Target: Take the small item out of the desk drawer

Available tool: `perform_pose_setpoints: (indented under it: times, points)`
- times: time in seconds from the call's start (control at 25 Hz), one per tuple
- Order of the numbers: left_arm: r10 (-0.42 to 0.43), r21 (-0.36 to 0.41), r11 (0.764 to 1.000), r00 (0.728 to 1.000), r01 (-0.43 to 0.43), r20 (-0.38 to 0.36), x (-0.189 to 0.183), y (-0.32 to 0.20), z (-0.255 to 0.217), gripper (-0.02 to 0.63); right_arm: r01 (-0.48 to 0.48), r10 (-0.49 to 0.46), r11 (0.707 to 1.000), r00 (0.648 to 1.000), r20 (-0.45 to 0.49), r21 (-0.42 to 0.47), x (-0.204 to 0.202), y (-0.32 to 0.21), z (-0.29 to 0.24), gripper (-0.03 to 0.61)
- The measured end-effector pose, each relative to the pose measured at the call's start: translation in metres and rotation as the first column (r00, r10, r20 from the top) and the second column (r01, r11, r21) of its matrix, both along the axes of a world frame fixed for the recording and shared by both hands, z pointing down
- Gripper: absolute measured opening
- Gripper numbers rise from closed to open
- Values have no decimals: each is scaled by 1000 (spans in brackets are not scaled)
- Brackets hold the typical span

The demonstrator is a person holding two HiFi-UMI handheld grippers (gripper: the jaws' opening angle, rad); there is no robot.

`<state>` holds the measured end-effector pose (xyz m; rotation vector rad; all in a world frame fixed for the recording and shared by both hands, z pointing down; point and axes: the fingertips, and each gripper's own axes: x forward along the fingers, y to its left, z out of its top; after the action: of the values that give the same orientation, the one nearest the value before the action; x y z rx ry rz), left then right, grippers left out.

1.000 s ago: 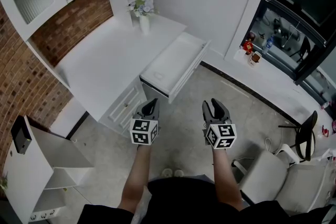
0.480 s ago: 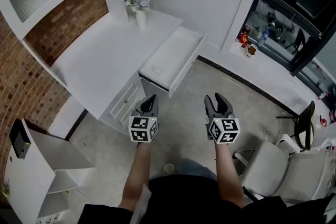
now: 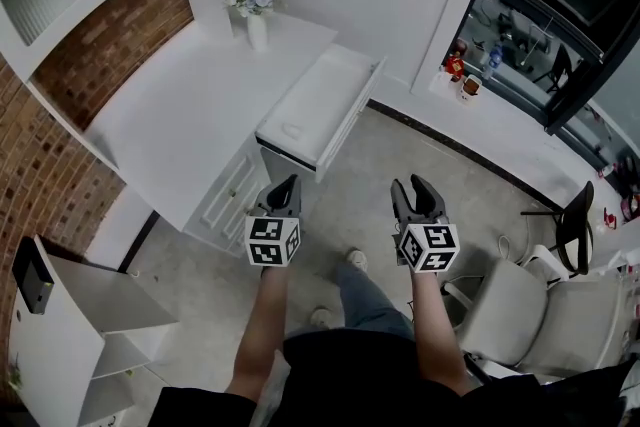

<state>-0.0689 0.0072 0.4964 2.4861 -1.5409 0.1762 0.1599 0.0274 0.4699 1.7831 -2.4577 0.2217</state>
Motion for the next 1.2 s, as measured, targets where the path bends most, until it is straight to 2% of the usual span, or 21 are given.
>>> perform_pose_setpoints:
  times: [0.2, 0.4, 0.64, 0.76, 0.84, 1.0, 1.2]
  points:
    - [-2, 0, 1000, 1000, 2, 6, 7, -22, 4, 9, 9, -9, 1000, 1000, 7, 4, 4, -20, 5, 150]
    - [-39, -6, 999, 999, 39, 18, 9, -55, 12, 9, 39, -39, 999, 999, 22, -4, 10, -62, 15, 150]
    - [-141, -12, 990, 989, 141, 35, 13, -120, 28, 9, 144, -144, 989, 989, 27, -9, 11, -161, 31, 150]
    - [-216, -34, 975, 975, 218, 45, 9, -156, 34, 9, 216, -215, 976, 976, 37, -25, 4, -221, 32, 150]
    - [-296, -56, 953, 954, 299, 49, -1, -167, 37, 9, 305, -304, 951, 952, 30, -46, -13, -253, 34, 150]
    - [-451, -96, 886, 891, 453, 46, -20, -187, 40, 9, 462, -462, 882, 887, 21, -90, -47, -309, 39, 150]
    - [-607, -95, 788, 793, 608, 45, -35, -201, 38, 9, 623, -626, 773, 779, 12, -117, -89, -357, 44, 150]
